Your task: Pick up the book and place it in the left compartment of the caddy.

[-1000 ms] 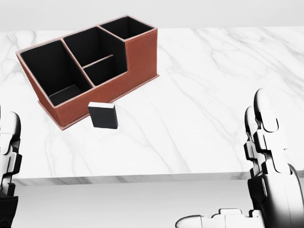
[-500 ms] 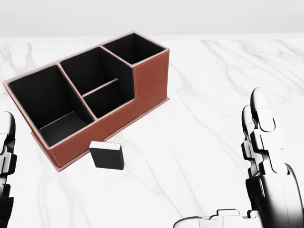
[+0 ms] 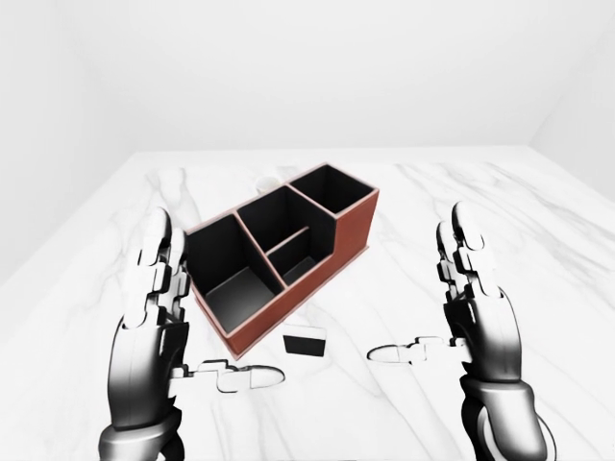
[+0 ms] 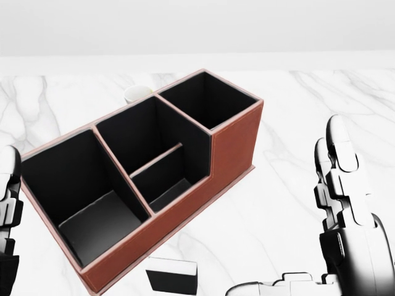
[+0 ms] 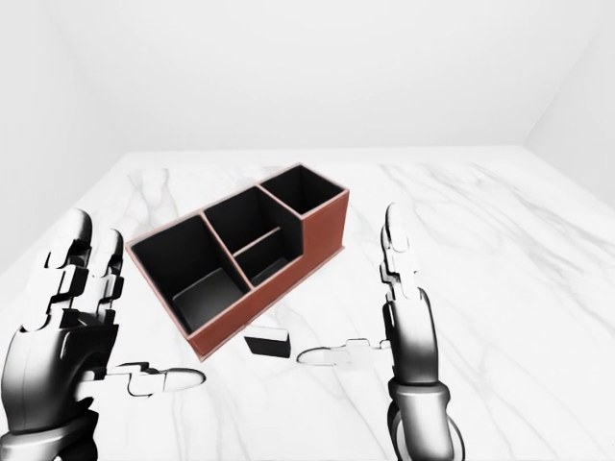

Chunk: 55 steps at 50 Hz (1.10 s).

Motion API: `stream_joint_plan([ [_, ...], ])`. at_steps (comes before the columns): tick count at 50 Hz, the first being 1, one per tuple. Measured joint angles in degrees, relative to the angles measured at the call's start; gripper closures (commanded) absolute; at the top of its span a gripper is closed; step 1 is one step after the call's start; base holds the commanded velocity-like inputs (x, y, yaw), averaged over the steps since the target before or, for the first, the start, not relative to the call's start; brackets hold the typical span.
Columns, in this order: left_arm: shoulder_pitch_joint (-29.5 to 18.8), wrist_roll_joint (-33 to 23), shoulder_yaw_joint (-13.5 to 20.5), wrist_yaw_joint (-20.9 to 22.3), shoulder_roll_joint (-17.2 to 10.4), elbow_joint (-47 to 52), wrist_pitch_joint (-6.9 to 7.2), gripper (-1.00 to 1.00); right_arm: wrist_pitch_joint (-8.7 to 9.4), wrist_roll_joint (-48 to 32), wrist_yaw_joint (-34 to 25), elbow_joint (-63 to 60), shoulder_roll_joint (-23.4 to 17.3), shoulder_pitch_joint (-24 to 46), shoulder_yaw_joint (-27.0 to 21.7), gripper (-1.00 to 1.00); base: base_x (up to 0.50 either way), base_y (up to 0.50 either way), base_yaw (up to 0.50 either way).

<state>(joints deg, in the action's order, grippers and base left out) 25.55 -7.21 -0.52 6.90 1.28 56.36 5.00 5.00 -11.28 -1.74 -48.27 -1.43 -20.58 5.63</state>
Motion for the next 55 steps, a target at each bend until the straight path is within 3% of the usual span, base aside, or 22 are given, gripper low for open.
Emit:
stream_joint_plan([
  [17, 1.24, -1.66, -2.67, -1.51, -1.21, 0.13, 0.0, -1.0, 0.0, 0.67, -0.1, -0.18, 0.03, -0.48, -0.1, -1.0, 0.5, 0.23, 0.0],
  [28, 3.42, -4.39, -7.32, -3.55, -3.68, 1.87, 0.0, -1.0, 0.0, 0.91, 0.07, -0.34, 0.05, -0.87, -0.18, -1.0, 0.34, 0.09, 0.0],
  [32, 4.85, -6.12, -10.9, -4.64, -5.23, 2.47, 0.0, -1.0, 0.0, 0.95, 0.18, -0.36, 0.05, -1.01, -0.18, -1.0, 0.0, 0.0, 0.0],
  [38, 6.48, -11.79, -19.03, -6.96, -8.32, 2.97, 0.0, -1.0, 0.0, 1.03, 0.27, -0.29, 0.04, -1.11, -0.19, -1.0, 0.0, 0.0, 0.0],
  [47, 3.32, -25.86, -33.04, -13.34, -13.72, 2.2, 0.0, -1.0, 0.0, 1.05, 0.31, -0.03, 0.02, -1.01, -0.15, -1.0, 0.0, 0.0, 0.0],
  [55, -0.24, -38.81, -40.56, -17.25, -15.35, -1.52, 0.0, -1.0, 0.0, 1.02, 0.32, 0.19, -0.01, -0.86, -0.08, -1.0, 0.0, 0.0, 0.0],
])
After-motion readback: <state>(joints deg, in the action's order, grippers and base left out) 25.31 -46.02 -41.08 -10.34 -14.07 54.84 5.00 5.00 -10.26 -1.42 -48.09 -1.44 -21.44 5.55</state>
